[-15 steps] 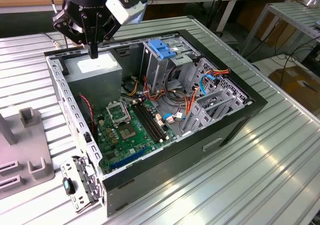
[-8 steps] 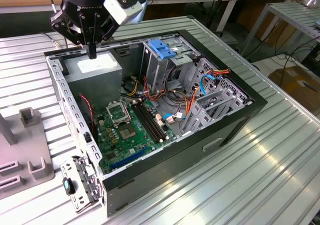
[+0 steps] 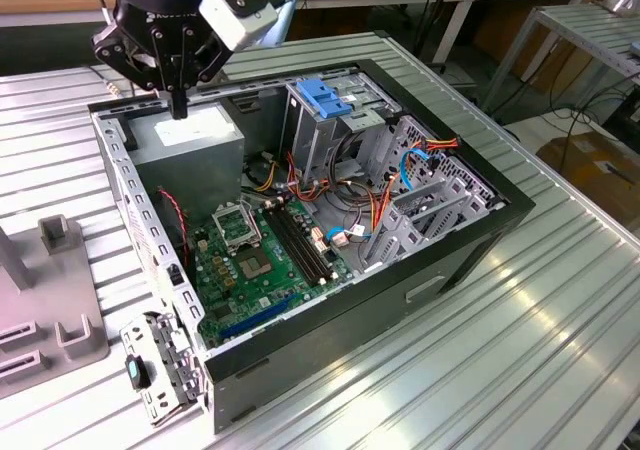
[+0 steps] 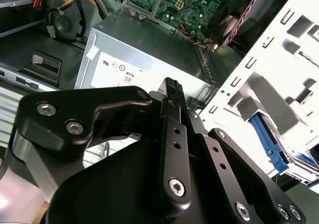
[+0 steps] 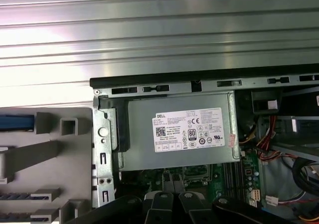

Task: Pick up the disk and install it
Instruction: 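Reach for the disk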

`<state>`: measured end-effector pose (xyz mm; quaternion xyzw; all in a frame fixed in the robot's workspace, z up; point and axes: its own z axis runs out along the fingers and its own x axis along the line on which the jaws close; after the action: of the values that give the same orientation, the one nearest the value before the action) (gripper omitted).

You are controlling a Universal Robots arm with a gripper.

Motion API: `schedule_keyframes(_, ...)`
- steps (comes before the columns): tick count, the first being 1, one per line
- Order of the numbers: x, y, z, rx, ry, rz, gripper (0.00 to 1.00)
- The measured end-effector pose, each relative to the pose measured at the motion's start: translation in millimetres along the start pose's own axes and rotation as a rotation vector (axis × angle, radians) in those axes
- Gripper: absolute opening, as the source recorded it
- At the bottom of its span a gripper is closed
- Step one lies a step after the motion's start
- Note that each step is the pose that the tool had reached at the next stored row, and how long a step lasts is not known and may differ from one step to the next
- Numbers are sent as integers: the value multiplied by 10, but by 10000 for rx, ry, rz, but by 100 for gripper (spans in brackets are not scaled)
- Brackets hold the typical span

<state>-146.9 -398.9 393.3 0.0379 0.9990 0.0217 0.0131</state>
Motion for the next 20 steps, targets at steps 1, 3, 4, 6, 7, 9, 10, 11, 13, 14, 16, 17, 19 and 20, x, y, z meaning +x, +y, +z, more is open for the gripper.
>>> schedule_keyframes(1,6,0,0,-1,0,0,11)
schedule_keyframes(3,25,-2,0,-1,0,0,11)
schedule_keyframes(4,32,-2,0,-1,0,0,11)
schedule_keyframes(6,52,-4,-1,0,0,1,11)
schedule_keyframes(7,61,-5,-1,-1,0,1,11)
schedule_keyframes(9,82,-6,-1,-1,0,1,11)
schedule_keyframes(10,100,-8,-2,0,0,1,11)
schedule_keyframes(11,116,-9,-2,0,0,0,11)
schedule_keyframes(13,138,-11,-1,-1,-1,0,11)
schedule_keyframes(14,154,-12,-2,-1,0,0,11)
schedule_keyframes(16,192,-15,-2,-1,-1,0,11)
schedule_keyframes(17,200,-15,-2,-2,-1,1,11)
schedule_keyframes(19,212,-16,-3,0,0,0,11)
schedule_keyframes(20,218,-16,-3,-1,0,0,11)
